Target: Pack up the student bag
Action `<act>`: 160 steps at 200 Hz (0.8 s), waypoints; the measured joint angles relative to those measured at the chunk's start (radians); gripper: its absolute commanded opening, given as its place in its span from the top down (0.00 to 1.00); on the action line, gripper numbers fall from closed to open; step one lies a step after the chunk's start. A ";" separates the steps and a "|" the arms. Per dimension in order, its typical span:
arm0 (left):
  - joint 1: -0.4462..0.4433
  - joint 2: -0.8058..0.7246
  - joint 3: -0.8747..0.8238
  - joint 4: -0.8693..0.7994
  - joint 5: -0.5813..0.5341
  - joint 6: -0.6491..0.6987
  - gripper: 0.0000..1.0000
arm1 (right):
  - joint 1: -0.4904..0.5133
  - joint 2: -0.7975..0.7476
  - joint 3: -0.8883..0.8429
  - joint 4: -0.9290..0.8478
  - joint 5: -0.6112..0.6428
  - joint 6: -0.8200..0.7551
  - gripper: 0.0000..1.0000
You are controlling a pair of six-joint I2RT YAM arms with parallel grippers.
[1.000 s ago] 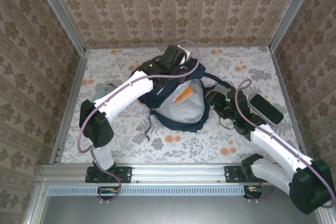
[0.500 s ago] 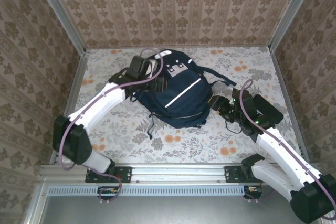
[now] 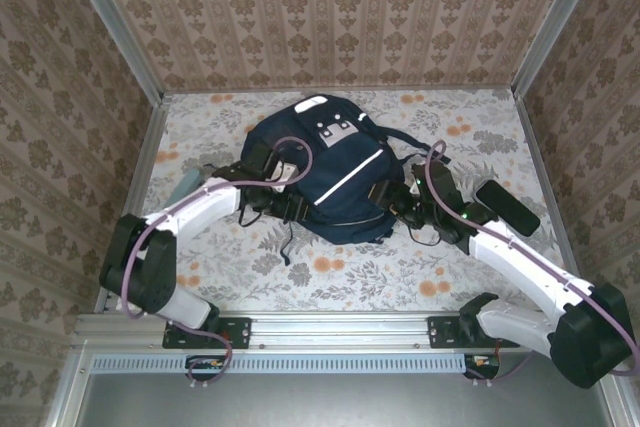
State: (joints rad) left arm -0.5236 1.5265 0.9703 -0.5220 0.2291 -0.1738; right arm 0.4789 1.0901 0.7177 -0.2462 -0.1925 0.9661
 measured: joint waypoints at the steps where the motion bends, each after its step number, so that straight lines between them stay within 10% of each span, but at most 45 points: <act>1: 0.001 0.002 0.000 0.000 0.000 0.001 0.30 | 0.001 0.002 0.001 0.000 0.000 0.000 0.23; 91: 0.014 0.100 0.001 0.060 0.063 0.040 0.61 | 0.030 0.119 0.034 0.015 0.002 0.006 0.23; 160: 0.014 0.039 -0.033 0.063 0.086 0.037 0.43 | 0.045 0.141 0.036 0.014 0.006 0.009 0.23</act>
State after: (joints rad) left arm -0.5091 1.5650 0.9375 -0.4591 0.3153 -0.1371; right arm 0.5236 1.2312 0.7536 -0.2317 -0.1864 0.9749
